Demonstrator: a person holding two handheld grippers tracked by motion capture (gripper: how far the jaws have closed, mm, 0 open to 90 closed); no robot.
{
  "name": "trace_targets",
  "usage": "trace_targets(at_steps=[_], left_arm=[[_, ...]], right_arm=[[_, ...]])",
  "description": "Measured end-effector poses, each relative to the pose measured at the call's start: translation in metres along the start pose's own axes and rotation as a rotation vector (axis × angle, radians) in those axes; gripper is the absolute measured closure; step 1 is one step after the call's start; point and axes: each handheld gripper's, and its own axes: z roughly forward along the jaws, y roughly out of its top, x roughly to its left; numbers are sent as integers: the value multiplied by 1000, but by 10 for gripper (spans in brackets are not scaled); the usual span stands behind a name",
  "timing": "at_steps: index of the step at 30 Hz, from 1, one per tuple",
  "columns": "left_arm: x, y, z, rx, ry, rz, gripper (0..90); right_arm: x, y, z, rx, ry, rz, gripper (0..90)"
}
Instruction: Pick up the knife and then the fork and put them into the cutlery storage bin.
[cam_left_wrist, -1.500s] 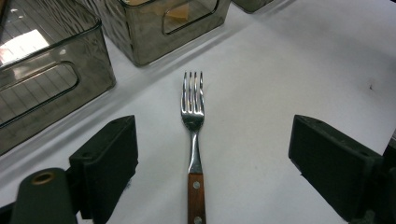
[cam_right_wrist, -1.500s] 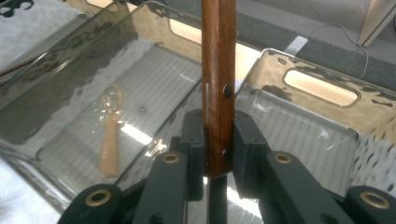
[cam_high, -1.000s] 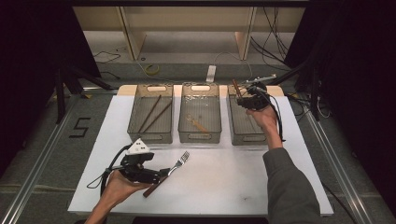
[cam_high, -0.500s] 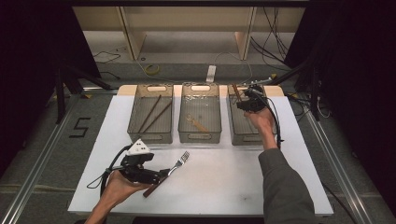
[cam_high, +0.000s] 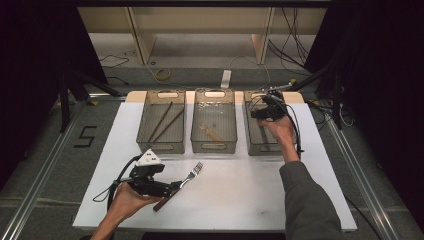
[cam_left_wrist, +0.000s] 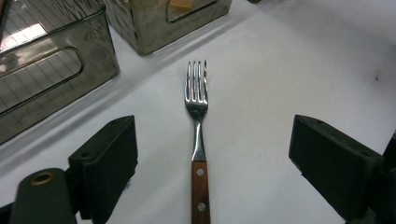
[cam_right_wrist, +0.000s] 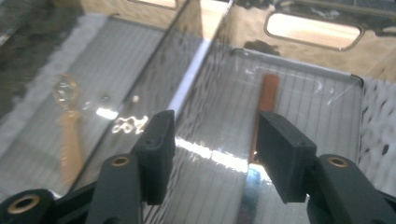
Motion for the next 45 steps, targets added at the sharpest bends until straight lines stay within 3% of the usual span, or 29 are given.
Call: trace_targets(at_steps=[12, 17, 22, 30, 45], left_arm=[[1, 2, 4, 50, 29, 5, 151], [0, 6, 4, 78, 36, 13, 161], [0, 6, 11, 175, 46, 15, 168], [0, 8, 17, 234, 53, 15, 182], [5, 5, 25, 385, 50, 17, 211]], right_arm=[[27, -22, -54, -111, 161, -130, 341], [43, -52, -72, -144, 227, -190, 330], [55, -83, -82, -143, 271, -231, 323], [58, -118, -92, -176, 323, -223, 317], [66, -144, -93, -180, 350, -230, 312]])
